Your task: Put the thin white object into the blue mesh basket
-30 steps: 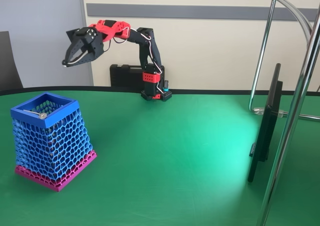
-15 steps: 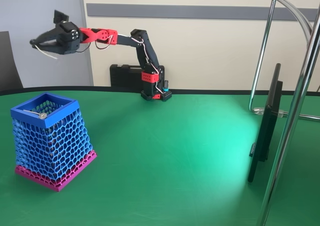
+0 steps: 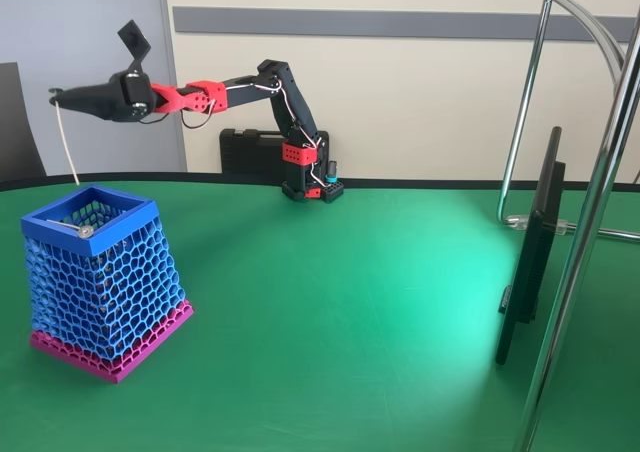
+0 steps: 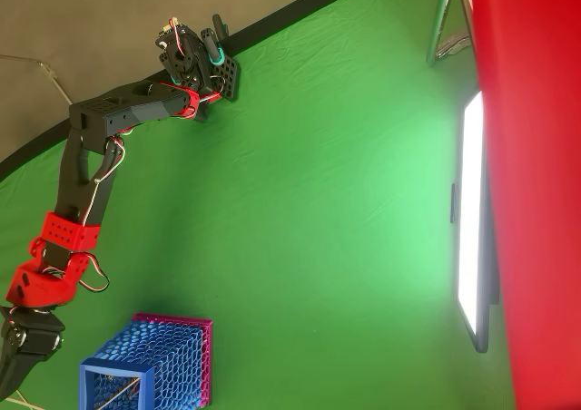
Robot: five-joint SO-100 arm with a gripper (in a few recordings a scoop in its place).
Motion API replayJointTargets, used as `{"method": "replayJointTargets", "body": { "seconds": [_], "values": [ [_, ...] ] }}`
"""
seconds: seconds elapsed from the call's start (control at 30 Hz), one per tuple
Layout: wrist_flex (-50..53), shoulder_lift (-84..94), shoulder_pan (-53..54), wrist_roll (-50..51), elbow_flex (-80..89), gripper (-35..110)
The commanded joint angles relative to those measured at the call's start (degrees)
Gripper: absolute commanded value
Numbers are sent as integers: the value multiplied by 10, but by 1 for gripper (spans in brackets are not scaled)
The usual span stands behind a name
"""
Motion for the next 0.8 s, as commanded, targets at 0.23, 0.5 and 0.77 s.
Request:
{"method": "replayJointTargets", "body": {
  "seconds": [0.23,0.5,0.77],
  "values": [
    [-45,47,-37,-151,134,24],
    [-51,83,-59,-156,191,30],
    [-51,130,-76,-155,253,30]
  ]
}}
